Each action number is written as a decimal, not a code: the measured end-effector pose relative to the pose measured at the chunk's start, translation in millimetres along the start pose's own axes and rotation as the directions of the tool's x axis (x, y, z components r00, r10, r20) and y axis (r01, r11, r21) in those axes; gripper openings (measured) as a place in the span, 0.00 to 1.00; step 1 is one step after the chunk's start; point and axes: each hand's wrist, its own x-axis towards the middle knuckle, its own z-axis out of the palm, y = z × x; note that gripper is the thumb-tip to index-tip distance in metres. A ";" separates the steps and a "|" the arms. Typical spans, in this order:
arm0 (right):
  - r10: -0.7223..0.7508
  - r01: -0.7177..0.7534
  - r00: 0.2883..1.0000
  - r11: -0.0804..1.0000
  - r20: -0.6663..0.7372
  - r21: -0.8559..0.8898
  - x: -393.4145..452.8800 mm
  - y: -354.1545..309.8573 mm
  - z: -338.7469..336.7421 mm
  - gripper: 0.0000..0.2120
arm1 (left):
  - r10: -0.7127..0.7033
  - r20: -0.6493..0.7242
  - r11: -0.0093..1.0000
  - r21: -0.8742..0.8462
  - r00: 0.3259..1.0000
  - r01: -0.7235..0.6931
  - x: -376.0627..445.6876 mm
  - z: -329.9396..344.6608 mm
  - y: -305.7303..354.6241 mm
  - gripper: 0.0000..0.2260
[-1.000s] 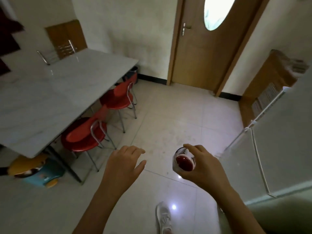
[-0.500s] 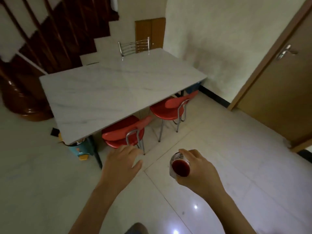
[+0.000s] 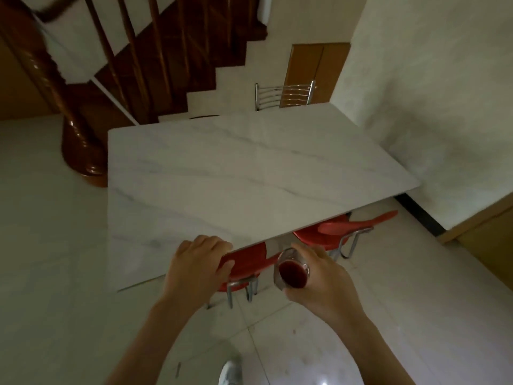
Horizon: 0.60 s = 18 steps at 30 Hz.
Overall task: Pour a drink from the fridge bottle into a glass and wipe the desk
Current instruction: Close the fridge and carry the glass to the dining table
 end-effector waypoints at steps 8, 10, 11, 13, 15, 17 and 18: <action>-0.070 0.072 0.995 0.997 0.074 -0.025 143.7 10.2 25.8 0.36 | -0.182 0.015 0.983 0.002 0.983 0.182 78.0 21.4 -40.1 0.13; -0.112 0.116 0.987 0.993 0.116 -0.028 176.5 12.5 34.5 0.36 | -0.228 0.026 0.973 -0.006 0.973 0.229 94.1 28.2 -47.8 0.16; -0.133 0.139 0.981 0.990 0.140 -0.029 191.7 13.7 39.6 0.36 | -0.254 0.027 0.967 -0.012 0.967 0.254 100.9 31.5 -50.5 0.16; -0.170 0.178 0.968 0.984 0.183 -0.029 220.8 17.0 51.1 0.36 | -0.303 0.022 0.953 -0.009 0.953 0.303 114.6 38.8 -55.3 0.16; -0.193 0.202 0.958 0.979 0.212 -0.021 245.5 20.9 63.8 0.35 | -0.353 0.026 0.936 -0.007 0.935 0.353 125.3 48.2 -60.5 0.16; -0.213 0.223 0.948 0.975 0.237 -0.016 267.0 25.7 77.9 0.35 | -0.390 0.043 0.921 -0.002 0.920 0.390 131.9 60.1 -67.5 0.16; -0.221 0.232 0.942 0.973 0.251 -0.013 275.8 27.5 84.2 0.34 | -0.405 0.061 0.914 -0.001 0.912 0.405 134.0 65.2 -71.1 0.16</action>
